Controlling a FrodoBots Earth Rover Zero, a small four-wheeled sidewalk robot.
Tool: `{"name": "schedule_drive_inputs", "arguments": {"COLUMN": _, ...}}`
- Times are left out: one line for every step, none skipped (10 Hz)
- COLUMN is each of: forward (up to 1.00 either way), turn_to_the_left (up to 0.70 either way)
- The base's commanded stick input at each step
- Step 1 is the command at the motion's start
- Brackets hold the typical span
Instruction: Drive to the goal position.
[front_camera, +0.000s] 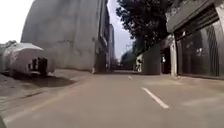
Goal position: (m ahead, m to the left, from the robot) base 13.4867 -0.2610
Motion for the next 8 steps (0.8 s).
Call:
{"name": "schedule_drive_inputs", "arguments": {"forward": 1.0, "turn_to_the_left": 0.06}}
{"name": "schedule_drive_inputs", "arguments": {"forward": 1.0, "turn_to_the_left": 0.06}}
{"name": "schedule_drive_inputs", "arguments": {"forward": 1.0, "turn_to_the_left": 0.06}}
{"name": "schedule_drive_inputs", "arguments": {"forward": 1.0, "turn_to_the_left": 0.06}}
{"name": "schedule_drive_inputs", "arguments": {"forward": 1.0, "turn_to_the_left": 0.06}}
{"name": "schedule_drive_inputs", "arguments": {"forward": 1.0, "turn_to_the_left": 0.06}}
{"name": "schedule_drive_inputs", "arguments": {"forward": 1.0, "turn_to_the_left": 0.06}}
{"name": "schedule_drive_inputs", "arguments": {"forward": 1.0, "turn_to_the_left": -0.02}}
